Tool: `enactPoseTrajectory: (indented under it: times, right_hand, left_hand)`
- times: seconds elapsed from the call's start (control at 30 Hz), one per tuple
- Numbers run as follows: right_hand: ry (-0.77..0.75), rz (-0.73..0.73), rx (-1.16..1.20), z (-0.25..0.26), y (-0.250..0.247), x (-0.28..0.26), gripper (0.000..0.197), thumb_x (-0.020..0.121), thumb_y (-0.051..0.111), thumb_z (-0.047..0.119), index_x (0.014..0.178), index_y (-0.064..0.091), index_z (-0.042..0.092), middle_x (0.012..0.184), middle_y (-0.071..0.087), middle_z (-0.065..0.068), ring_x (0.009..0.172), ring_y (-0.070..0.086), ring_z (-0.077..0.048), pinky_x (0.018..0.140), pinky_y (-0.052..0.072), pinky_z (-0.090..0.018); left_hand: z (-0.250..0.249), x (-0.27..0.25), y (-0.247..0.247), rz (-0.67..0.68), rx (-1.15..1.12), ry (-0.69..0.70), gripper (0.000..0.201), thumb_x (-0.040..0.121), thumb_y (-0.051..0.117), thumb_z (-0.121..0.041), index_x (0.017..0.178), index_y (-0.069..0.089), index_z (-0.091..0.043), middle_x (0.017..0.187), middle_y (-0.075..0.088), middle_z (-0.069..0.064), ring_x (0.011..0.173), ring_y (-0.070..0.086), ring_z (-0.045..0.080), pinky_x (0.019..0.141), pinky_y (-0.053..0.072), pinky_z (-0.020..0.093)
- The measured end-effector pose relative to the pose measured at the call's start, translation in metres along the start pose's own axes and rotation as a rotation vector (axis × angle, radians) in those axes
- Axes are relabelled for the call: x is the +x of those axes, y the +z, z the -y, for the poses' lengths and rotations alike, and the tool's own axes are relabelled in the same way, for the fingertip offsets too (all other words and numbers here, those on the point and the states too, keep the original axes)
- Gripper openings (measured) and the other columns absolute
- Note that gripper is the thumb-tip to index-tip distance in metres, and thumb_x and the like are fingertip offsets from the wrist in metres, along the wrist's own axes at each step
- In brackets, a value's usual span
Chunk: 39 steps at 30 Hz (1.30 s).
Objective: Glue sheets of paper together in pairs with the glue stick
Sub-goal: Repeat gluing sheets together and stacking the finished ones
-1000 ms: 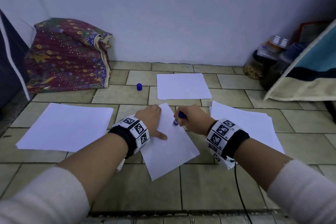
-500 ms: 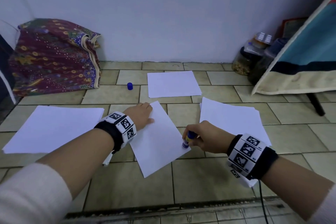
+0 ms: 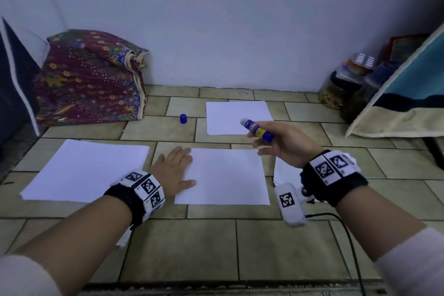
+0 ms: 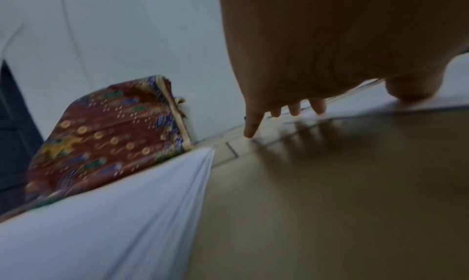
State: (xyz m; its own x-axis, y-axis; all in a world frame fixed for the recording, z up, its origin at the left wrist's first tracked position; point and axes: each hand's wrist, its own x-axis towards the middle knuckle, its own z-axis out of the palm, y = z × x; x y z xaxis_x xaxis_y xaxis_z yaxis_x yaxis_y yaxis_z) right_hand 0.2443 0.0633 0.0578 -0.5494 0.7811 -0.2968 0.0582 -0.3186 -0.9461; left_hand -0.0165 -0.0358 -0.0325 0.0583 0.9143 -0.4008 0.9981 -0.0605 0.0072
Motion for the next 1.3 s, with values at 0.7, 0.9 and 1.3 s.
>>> enactPoseTrajectory:
  times: [0.7, 0.9, 1.3]
  right_hand:
    - [-0.159, -0.124, -1.027, -0.023, 0.122, 0.155, 0.03, 0.078, 0.067, 0.005, 0.107, 0.058, 0.007, 0.106, 0.067, -0.012, 0.099, 0.061, -0.026, 0.079, 0.052, -0.035]
    - [-0.147, -0.107, -1.104, -0.022, 0.123, 0.158, 0.028, 0.08, 0.064, 0.005, 0.108, 0.059, 0.003, 0.106, 0.068, -0.014, 0.096, 0.062, -0.025, 0.074, 0.047, -0.03]
    - [-0.129, -0.151, -0.984, 0.0, 0.075, 0.093, 0.036, 0.081, 0.073, 0.027, 0.111, 0.059, 0.011, 0.1, 0.065, 0.002, 0.095, 0.057, -0.012, 0.067, 0.039, -0.018]
  left_hand:
    - [0.009, 0.002, 0.001, 0.166, -0.207, 0.046, 0.147, 0.034, 0.022, -0.1, 0.149, -0.021, -0.02, 0.15, -0.035, -0.009, 0.143, -0.026, 0.013, 0.114, -0.013, 0.051]
    - [0.01, 0.003, 0.0, 0.175, -0.211, 0.042, 0.169, 0.0, -0.013, -0.099, 0.149, -0.023, -0.02, 0.153, -0.033, -0.006, 0.143, -0.026, 0.014, 0.113, -0.013, 0.052]
    - [0.011, 0.001, -0.001, 0.2, -0.202, 0.039, 0.122, 0.059, 0.036, -0.075, 0.148, -0.025, -0.018, 0.151, -0.036, -0.007, 0.142, -0.029, 0.013, 0.114, -0.014, 0.049]
